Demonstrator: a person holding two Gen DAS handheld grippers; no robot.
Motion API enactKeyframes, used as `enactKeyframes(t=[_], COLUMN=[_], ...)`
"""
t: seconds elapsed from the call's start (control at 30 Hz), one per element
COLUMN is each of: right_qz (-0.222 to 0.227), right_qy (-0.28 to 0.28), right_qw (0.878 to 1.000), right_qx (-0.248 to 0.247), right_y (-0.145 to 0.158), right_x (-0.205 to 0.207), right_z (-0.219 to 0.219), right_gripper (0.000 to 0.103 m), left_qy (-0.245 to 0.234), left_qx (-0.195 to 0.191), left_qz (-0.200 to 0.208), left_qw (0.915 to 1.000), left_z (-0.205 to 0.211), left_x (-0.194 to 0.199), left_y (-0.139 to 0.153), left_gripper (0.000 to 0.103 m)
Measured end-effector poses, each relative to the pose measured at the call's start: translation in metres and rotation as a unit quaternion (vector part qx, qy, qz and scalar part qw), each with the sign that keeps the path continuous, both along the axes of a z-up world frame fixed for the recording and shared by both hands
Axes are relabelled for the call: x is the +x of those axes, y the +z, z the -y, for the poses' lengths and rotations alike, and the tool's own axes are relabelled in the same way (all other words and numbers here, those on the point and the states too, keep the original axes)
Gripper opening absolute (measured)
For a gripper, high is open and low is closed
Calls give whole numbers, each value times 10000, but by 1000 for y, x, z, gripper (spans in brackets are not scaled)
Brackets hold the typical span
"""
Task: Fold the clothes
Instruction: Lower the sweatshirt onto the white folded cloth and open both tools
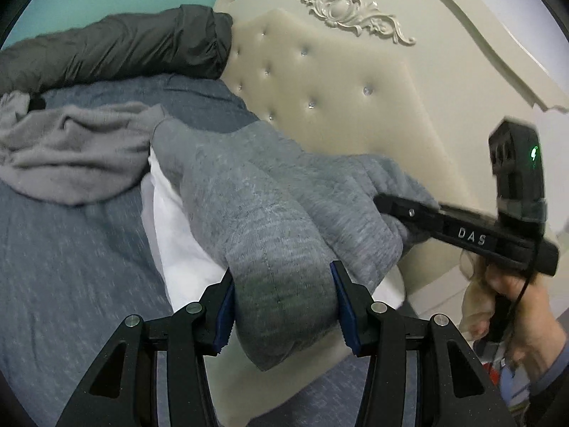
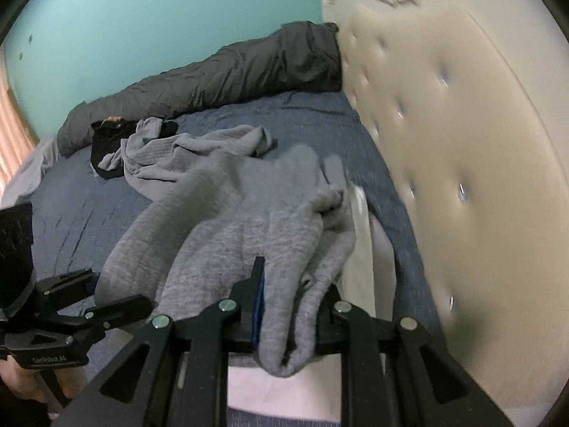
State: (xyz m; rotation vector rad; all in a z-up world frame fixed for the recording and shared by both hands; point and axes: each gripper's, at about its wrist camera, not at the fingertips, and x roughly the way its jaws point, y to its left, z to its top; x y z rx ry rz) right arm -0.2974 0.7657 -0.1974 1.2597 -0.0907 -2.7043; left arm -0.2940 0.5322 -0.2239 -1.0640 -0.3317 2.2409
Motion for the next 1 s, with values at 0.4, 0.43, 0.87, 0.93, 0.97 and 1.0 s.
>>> enactKeyframes(t=[0.4, 0.43, 0.87, 0.93, 0.97, 1.0], right_qz=[463, 603, -369, -442, -404, -367], right_qy=[-388, -454, -1002, -835, -729, -631], right_qw=[9872, 9861, 9914, 9934, 9950, 9963], right_qx=[-1477, -1479, -753, -651, -557, -465], right_y=[-3, -9, 35, 42, 42, 41], right_x=[18, 19, 51, 44, 40, 35], right_z=[-26, -26, -35, -25, -19, -13], right_gripper=[19, 20, 34, 34, 34, 34], left_qy=[-117, -159, -68, -190, -262, -340], left_qx=[651, 675, -264, -495, -628, -764], left_qz=[1008, 1083, -115, -392, -508, -610], left_qw=[9927, 9917, 9996, 9978, 9964, 9946], left_z=[37, 40, 66, 51, 43, 34], left_x=[-4, -2, 9, 7, 7, 6], left_y=[-15, -18, 34, 43, 45, 47], left_gripper=[56, 56, 62, 62, 62, 62])
